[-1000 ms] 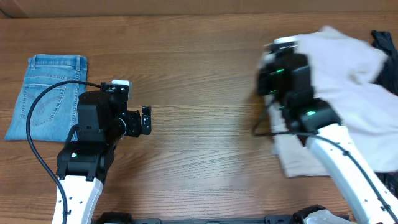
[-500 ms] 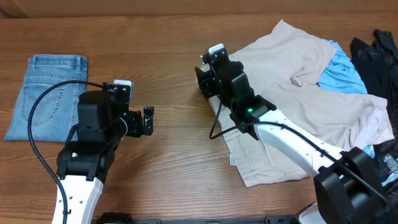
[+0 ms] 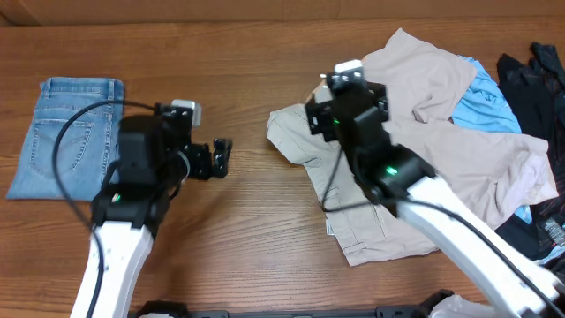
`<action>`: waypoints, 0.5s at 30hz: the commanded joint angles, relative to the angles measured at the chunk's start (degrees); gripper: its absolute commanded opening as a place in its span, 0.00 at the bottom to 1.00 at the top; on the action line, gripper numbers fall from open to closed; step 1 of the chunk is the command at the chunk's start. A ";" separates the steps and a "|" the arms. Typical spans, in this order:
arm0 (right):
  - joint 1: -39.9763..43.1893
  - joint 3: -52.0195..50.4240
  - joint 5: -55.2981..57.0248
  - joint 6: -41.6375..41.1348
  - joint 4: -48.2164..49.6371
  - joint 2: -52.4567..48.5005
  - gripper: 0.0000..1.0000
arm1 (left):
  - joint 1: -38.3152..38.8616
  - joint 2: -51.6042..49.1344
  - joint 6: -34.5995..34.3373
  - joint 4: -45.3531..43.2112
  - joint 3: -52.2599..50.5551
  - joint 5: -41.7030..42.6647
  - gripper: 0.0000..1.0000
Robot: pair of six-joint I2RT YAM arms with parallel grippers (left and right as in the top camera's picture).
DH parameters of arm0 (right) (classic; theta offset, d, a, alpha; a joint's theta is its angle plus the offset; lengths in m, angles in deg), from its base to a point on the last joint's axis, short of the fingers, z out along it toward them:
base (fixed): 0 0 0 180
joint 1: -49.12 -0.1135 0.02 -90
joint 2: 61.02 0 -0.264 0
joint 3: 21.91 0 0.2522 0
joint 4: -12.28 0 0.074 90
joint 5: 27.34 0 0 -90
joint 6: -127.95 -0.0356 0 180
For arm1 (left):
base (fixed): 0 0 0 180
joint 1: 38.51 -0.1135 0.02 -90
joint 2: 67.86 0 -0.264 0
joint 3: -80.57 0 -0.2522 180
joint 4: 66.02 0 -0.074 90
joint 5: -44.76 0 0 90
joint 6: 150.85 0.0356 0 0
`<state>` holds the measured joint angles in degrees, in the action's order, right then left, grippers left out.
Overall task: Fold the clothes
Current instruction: 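Drag the beige shorts with the right gripper to the table center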
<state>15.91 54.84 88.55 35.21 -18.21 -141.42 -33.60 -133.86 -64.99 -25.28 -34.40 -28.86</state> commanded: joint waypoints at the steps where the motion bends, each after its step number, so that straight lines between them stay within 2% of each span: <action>1: 2.67 1.27 2.60 -9.90 -6.23 5.53 1.00 | 2.89 -7.63 -3.87 -4.33 1.31 5.20 1.00; 5: 7.34 1.27 2.34 -17.38 -12.63 8.33 1.00 | 7.08 -16.46 -5.62 -12.00 1.31 7.69 1.00; 11: 10.78 1.27 2.36 -17.49 -17.97 8.50 1.00 | 12.70 -29.24 -10.21 -25.92 1.31 7.65 0.99; 13: 11.23 1.27 2.36 -17.49 -18.84 8.50 1.00 | 13.79 -33.00 -13.14 -31.43 1.31 7.65 0.94; 15: 11.23 1.27 2.38 -17.46 -19.26 8.50 1.00 | 14.32 -35.36 -14.78 -35.82 1.31 7.63 0.78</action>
<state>26.66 55.25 90.12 19.17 -37.38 -133.59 -20.29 -165.62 -74.36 -56.45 -33.90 -22.39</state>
